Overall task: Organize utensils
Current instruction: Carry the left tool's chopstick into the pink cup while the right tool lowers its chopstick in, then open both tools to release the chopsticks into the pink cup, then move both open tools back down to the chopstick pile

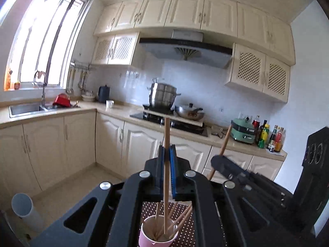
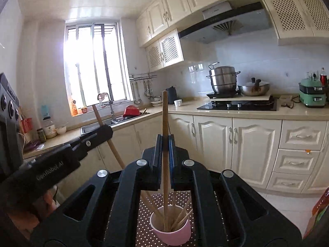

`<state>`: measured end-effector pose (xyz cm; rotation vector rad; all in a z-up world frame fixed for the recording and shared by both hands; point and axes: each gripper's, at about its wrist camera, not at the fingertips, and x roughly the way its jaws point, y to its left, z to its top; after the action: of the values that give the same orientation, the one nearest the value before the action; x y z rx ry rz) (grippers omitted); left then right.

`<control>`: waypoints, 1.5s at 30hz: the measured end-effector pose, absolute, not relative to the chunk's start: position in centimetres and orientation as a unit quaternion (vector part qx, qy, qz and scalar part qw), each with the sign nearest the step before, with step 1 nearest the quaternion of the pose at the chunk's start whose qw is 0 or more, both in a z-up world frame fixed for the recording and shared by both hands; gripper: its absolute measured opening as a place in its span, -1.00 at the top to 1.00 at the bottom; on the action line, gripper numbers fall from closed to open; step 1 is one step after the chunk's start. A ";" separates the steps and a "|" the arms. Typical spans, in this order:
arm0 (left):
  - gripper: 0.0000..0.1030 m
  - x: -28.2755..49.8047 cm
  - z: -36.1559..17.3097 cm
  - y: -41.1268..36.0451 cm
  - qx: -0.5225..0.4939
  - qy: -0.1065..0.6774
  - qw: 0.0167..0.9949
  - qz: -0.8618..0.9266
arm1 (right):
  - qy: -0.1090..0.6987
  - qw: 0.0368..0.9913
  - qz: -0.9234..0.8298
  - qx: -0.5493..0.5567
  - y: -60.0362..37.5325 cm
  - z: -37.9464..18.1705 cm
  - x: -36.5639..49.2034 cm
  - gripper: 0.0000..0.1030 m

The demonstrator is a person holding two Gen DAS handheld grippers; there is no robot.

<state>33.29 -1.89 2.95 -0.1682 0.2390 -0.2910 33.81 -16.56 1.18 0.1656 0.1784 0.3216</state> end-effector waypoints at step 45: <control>0.26 30.5 -6.1 -0.6 -0.046 0.190 0.971 -0.137 | 0.176 0.970 0.147 0.085 -18.0 -7.0 31.7 0.86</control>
<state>30.51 -0.56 -6.14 -0.0934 0.3841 -0.2758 31.65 -18.02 -6.95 0.1720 0.3551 0.2976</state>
